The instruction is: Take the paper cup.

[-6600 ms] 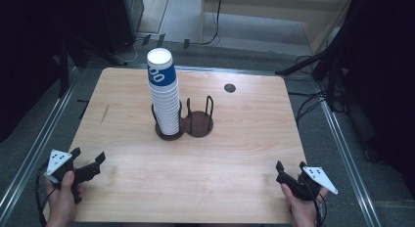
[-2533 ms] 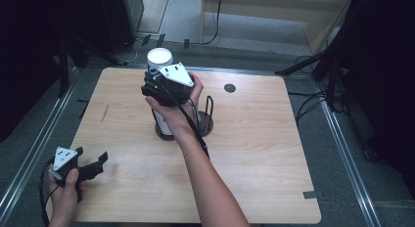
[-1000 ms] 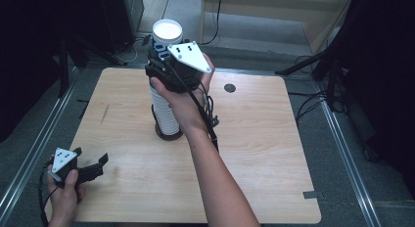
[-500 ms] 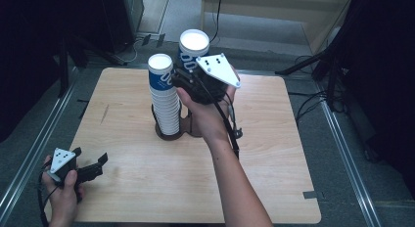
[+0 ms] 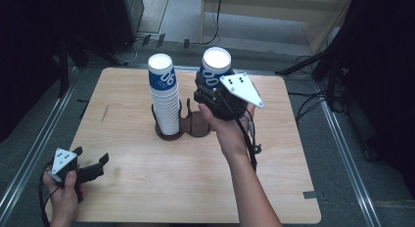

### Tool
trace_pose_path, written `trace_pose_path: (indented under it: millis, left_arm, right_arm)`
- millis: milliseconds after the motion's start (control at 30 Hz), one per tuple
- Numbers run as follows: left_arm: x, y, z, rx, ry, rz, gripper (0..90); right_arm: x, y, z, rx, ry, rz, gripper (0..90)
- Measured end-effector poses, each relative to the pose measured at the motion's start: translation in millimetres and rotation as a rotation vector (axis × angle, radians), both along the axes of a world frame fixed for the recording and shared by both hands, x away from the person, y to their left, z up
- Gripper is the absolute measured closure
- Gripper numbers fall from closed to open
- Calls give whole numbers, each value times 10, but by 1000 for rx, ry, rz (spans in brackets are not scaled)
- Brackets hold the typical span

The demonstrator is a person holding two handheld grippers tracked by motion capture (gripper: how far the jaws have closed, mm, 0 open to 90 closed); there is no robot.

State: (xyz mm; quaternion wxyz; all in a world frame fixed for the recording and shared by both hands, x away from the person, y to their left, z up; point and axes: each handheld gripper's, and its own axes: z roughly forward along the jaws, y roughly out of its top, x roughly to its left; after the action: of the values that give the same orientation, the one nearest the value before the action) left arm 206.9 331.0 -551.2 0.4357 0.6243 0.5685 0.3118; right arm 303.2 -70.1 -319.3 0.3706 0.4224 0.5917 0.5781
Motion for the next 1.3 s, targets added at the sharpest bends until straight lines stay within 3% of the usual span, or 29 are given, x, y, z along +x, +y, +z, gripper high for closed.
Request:
trace_pose_path:
  millis: [400, 600, 767, 1100, 1167, 1300]
  left_arm:
    - [25, 1, -1, -39, -25, -39, 40]
    - [53, 14, -2, -61, -43, -27, 40]
    - [49, 30, 9, -41, -15, -45, 40]
    - [18, -52, 141, -50, -30, -72, 39]
    - [12, -93, 187, -64, -33, -109, 39]
    - [3, -155, 258, -72, -46, -126, 39]
  right_arm:
    - [-127, -135, -379, -3, 47, -2, 217]
    - [-171, -223, -493, -1, 62, -13, 217]
    - [-248, -314, -627, -10, 74, -20, 217]
    - [-393, -454, -1022, -44, 116, -38, 217]
    - [-404, -478, -1094, -43, 130, -43, 217]
    - [-428, -516, -1194, -43, 144, -48, 217]
